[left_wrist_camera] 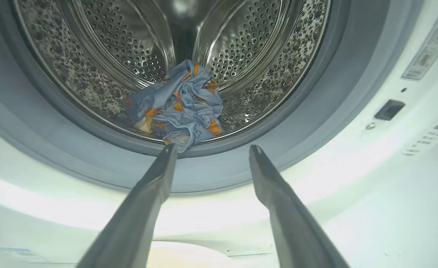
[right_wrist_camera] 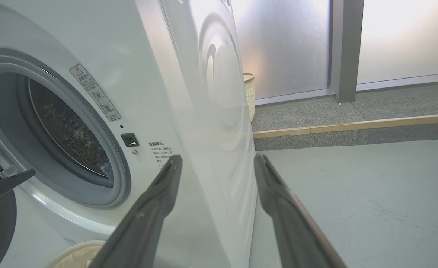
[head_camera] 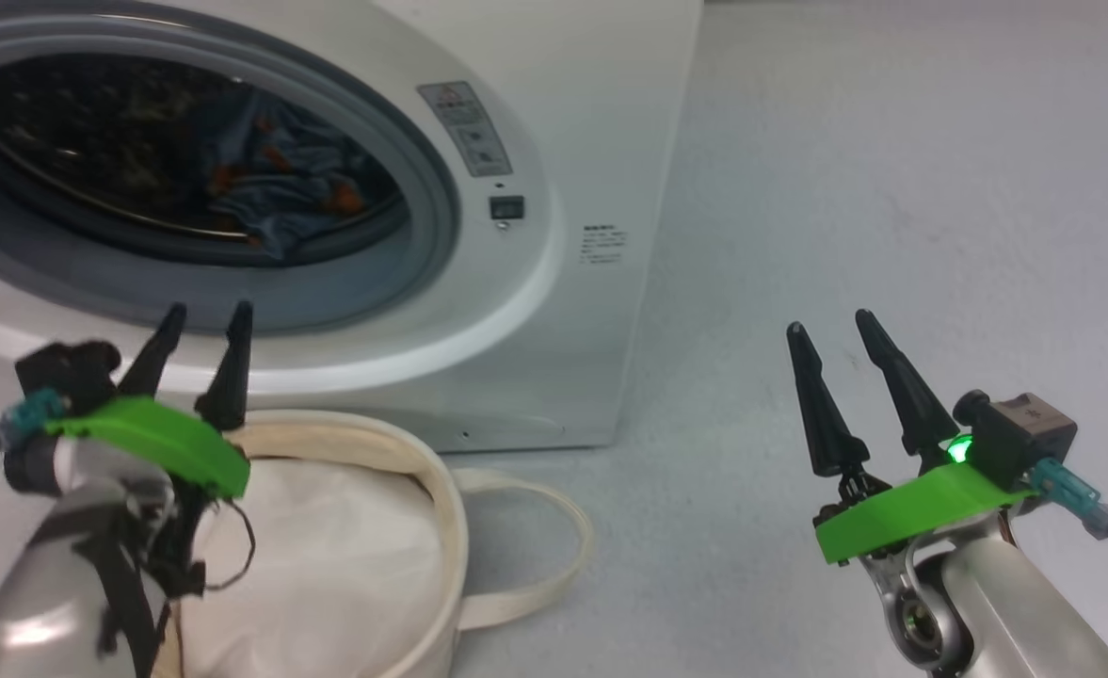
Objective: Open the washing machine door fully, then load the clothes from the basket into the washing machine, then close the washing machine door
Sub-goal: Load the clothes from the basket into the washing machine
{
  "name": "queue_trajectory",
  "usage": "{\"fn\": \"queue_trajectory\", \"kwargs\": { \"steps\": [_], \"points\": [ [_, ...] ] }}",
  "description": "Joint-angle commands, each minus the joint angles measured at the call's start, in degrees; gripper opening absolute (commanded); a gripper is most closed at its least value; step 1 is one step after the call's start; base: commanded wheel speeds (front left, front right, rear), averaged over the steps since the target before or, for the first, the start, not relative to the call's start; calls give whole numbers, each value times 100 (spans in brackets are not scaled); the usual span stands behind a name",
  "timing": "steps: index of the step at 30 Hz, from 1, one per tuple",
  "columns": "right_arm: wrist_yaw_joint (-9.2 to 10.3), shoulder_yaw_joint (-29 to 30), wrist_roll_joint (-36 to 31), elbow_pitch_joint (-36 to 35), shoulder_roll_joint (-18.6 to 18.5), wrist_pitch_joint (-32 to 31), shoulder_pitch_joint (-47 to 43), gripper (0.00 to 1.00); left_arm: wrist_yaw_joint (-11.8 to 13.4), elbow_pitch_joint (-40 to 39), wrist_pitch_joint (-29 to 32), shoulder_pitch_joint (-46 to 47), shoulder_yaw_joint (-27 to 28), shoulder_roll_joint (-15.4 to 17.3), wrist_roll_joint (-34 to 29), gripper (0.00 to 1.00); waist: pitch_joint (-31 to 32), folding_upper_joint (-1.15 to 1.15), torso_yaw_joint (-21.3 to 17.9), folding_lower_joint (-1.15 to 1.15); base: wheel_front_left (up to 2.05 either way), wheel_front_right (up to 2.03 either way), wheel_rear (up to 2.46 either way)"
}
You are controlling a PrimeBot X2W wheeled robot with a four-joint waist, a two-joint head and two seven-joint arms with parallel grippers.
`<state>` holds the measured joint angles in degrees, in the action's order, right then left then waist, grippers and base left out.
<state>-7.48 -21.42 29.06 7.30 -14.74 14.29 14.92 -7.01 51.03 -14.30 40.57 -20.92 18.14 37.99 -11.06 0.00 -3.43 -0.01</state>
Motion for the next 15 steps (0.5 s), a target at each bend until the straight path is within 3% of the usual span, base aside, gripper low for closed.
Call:
{"fn": "queue_trajectory", "kwargs": {
  "steps": [1,6,15],
  "points": [
    [-1,-93,41,-137,-80,71,-22,100,51,-309,-69,59,330,205,-167,100,230,0,191,1,0,0,0],
    [-1,-168,91,-103,-137,71,-147,100,101,-1002,-69,-775,822,82,-781,100,689,0,393,1,0,0,0],
    [-1,-121,220,-122,-160,71,-481,100,11,-1576,-70,-1752,1266,-75,-1002,100,1123,0,612,1,0,0,0]
  ]
}}
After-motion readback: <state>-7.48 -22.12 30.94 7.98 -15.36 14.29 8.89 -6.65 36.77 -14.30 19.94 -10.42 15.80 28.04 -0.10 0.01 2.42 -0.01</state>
